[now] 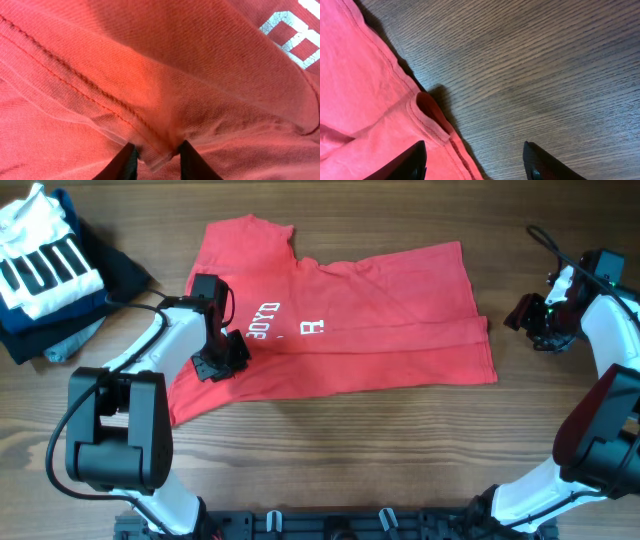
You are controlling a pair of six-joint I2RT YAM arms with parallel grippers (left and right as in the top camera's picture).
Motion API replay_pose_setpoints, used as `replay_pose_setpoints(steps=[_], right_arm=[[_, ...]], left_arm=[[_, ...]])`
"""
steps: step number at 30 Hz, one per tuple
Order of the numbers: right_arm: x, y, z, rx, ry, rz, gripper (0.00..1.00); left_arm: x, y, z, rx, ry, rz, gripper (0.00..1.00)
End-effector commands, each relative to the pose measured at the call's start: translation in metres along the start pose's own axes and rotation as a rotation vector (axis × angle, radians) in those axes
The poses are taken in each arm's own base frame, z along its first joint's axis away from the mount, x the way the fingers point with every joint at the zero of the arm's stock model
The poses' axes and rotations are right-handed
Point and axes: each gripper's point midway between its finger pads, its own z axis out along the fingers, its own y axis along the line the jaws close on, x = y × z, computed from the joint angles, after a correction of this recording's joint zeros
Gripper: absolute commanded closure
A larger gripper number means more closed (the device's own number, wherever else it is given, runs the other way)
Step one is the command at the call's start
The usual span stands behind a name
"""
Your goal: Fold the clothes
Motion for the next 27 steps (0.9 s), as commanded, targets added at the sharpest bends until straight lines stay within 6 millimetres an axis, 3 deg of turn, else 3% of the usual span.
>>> replay_pose_setpoints(steps=[1,5,9,14,18,27], right_arm=[[0.002,-0.001,0.006,0.012,0.017,-0.008,0.38],[0.002,-0.001,0.006,0.013,0.017,-0.008,0.37],[0.002,-0.001,0.006,0.013,0.017,-0.008,0.37],[0.003,-0.001,0.006,0.013,0.019,-0.008,0.38],[0.003,-0.001,0.006,0.013,0.019,-0.008,0.38],[0.003,-0.001,0.006,0.013,0.018,-0.008,0.38]], left_arm=[[0.004,-0.001,0.003,0.007,0.016,0.007,0.73],[0.004,-0.003,-0.002,0.021,0.01,0.015,0.78],[0.002,-0.006,-0.009,0.035,-0.014,0.019,0.96],[0.002,-0.007,-0.012,0.045,-0.016,0.02,0.96],[0.01,-0.024,-0.018,0.142,0.018,0.072,0.96],[0.018,-0.068,-0.067,0.417,-0.021,0.161,0.96]])
